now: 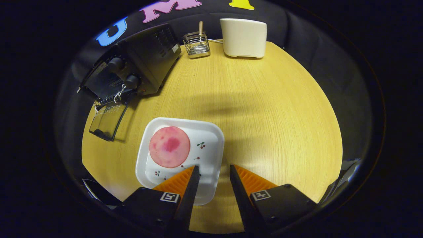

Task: Open the toaster oven, put the food inside, and close the toaster oven door.

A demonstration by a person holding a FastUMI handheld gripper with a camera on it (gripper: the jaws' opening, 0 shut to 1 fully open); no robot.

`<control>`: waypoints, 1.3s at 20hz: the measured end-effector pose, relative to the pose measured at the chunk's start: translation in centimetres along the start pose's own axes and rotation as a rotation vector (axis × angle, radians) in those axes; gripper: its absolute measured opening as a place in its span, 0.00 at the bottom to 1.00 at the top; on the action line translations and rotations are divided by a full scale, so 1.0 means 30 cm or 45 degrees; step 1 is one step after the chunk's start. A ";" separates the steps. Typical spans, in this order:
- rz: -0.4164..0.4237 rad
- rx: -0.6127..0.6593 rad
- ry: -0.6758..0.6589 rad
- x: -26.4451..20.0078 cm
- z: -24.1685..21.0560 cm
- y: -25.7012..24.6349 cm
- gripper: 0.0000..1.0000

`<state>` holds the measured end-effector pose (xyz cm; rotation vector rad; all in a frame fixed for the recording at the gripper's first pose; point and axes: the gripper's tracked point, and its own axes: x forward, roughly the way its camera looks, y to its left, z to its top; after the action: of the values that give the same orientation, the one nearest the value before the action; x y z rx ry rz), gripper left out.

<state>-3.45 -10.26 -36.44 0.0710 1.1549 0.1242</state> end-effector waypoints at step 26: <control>0.237 0.453 0.226 -0.007 -0.061 -0.006 0.05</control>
<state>-5.21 -10.49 -37.00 0.4910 1.3366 0.0899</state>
